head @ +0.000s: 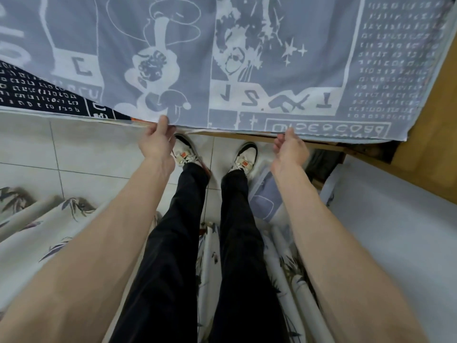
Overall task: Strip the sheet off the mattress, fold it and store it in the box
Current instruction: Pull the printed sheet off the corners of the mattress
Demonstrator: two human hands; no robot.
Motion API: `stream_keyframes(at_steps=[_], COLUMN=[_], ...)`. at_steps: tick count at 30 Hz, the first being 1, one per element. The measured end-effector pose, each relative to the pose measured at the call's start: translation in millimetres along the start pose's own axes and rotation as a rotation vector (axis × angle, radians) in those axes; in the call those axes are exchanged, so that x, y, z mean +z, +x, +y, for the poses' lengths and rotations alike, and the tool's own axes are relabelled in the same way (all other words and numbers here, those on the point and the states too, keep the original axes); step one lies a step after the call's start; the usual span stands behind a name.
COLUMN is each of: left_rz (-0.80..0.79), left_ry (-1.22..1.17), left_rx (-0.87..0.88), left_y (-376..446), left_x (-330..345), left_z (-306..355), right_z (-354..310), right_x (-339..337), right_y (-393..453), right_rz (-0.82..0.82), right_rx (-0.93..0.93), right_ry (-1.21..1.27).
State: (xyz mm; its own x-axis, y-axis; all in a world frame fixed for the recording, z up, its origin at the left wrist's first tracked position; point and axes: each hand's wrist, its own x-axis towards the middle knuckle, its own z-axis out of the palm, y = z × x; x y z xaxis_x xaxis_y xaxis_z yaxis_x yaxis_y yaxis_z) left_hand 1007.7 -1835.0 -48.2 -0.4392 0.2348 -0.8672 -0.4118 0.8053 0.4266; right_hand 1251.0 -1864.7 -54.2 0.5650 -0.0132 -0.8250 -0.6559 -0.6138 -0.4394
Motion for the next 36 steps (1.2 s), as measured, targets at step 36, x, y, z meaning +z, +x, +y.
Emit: stream_keyframes(at_steps=[36], left_rz=[0.201], left_ry=[-0.249], left_rx=[0.045], left_y=[40], left_x=[-34], left_z=[40], right_z=[81], right_x=[81], right_y=[-84], right_rz=[-0.308], right_rx=[0.122], right_ry=[-0.178])
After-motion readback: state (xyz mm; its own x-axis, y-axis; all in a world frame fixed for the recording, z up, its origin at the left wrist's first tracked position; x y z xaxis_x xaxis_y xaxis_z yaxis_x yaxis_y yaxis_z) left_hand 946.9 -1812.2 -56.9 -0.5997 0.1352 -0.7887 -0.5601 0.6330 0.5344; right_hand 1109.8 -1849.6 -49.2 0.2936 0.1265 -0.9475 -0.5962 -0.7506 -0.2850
